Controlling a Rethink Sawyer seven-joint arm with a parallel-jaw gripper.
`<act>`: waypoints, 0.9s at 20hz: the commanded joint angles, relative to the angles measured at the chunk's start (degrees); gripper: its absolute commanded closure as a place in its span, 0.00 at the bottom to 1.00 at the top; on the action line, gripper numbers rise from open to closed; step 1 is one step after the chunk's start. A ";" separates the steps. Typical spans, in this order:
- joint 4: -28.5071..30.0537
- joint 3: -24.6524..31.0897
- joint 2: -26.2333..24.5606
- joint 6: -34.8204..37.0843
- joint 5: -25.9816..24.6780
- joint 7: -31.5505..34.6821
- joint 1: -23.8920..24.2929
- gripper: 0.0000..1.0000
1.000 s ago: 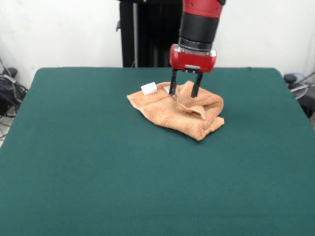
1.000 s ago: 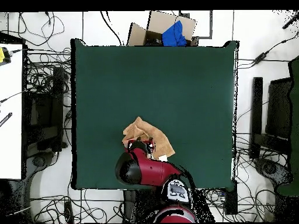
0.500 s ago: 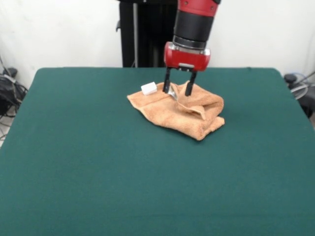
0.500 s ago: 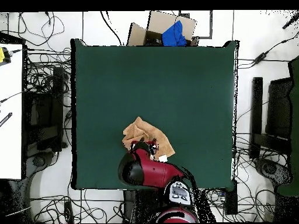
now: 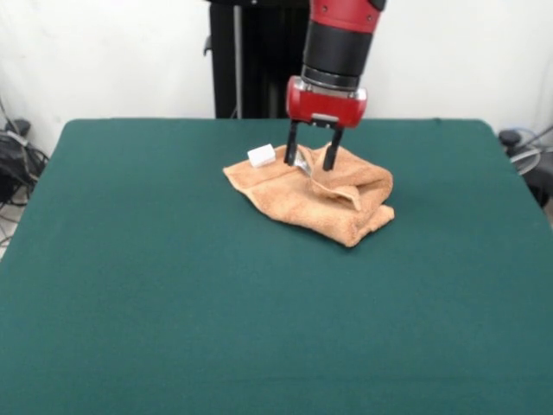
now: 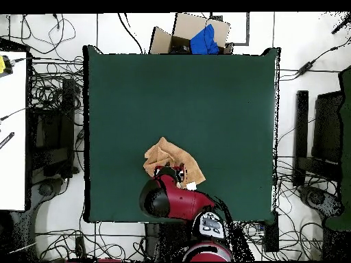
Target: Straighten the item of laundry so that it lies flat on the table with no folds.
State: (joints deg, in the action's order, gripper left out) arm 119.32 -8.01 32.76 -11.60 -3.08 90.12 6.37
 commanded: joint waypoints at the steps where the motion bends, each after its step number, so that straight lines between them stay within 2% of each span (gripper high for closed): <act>1: -4.87 2.38 -4.11 1.19 0.48 8.74 -0.32 0.00; 4: -5.56 2.61 -5.66 -0.10 0.72 9.25 -0.45 0.00; 10: -5.58 0.89 -4.16 1.87 1.58 8.71 -2.46 0.00; 18: -3.91 4.18 -2.82 1.54 0.54 9.86 -0.66 0.00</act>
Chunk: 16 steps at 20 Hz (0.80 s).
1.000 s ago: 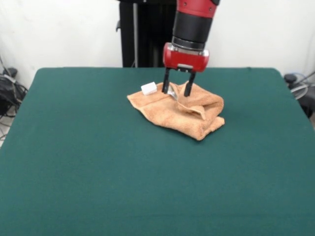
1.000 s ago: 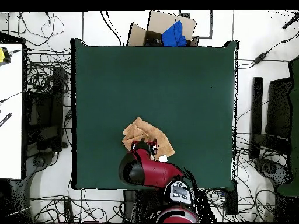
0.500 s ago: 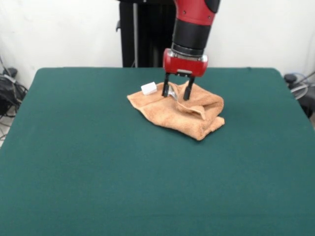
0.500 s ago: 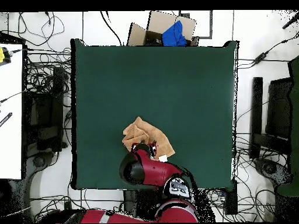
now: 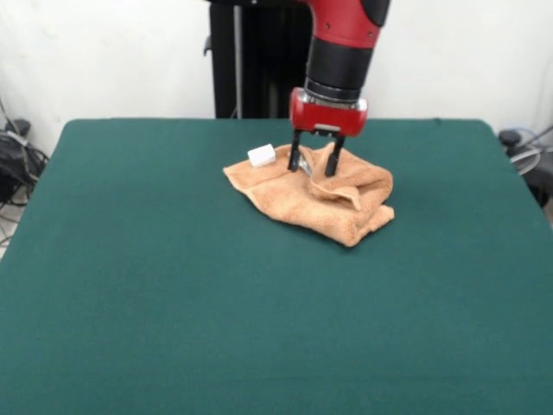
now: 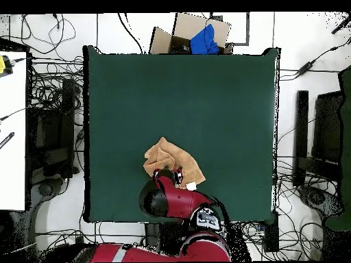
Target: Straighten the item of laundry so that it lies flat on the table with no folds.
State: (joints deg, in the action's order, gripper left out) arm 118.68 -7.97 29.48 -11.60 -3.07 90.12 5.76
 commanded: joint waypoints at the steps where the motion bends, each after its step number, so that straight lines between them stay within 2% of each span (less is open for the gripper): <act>1: -3.01 5.42 0.42 1.74 -0.02 9.89 0.92 0.00; 16: -6.67 6.00 -5.78 -3.72 -1.01 9.79 2.18 0.00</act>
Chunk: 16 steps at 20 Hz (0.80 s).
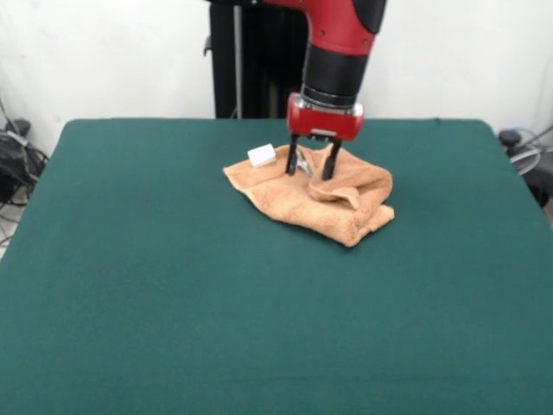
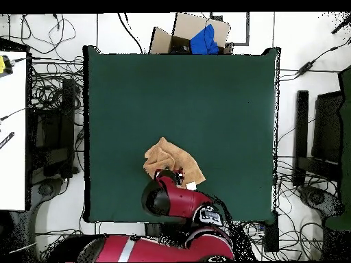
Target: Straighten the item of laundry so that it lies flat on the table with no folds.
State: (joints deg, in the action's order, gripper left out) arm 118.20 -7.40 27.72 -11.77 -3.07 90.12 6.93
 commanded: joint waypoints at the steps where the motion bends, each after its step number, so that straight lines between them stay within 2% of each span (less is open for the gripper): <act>1: -6.21 5.64 -3.92 -3.52 -1.40 9.60 1.30 0.00; 12: -8.33 9.34 -6.26 -6.65 -4.49 10.33 4.22 0.00; 13: -8.32 9.36 -6.39 -8.11 -4.88 10.85 4.27 1.00; 16: -7.96 9.72 -6.35 -8.52 -5.04 11.23 4.68 1.00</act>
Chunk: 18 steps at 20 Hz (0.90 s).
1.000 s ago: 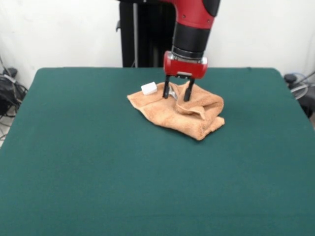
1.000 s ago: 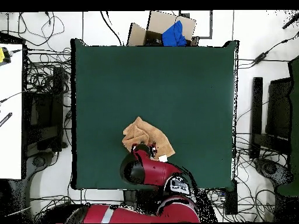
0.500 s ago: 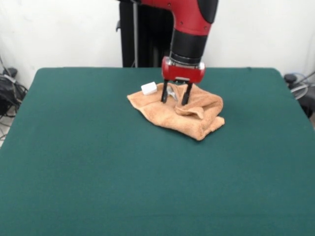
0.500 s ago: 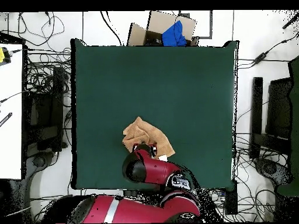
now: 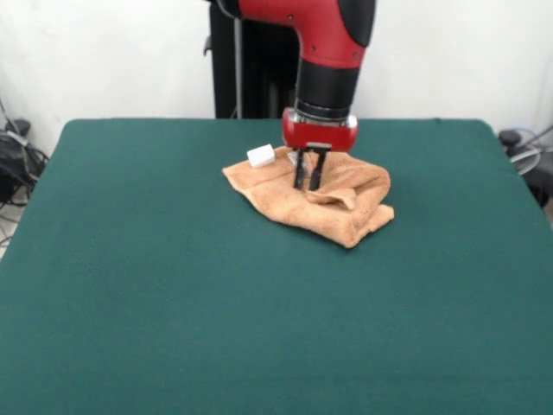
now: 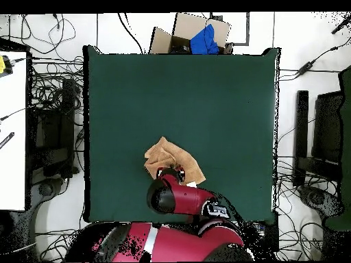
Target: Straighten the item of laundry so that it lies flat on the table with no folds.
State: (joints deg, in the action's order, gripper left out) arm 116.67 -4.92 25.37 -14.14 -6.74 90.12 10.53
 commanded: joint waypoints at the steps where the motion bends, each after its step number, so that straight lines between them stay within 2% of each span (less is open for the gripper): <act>1: -6.24 7.33 -3.94 -6.30 -1.47 11.31 1.19 1.00; 10: -3.44 7.49 -0.81 -1.38 0.87 11.85 0.03 1.00; 18: 1.65 8.12 5.57 3.06 2.09 13.03 -0.24 1.00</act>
State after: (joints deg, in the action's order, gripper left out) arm 117.82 -3.52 27.70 -15.33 -7.27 90.12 10.92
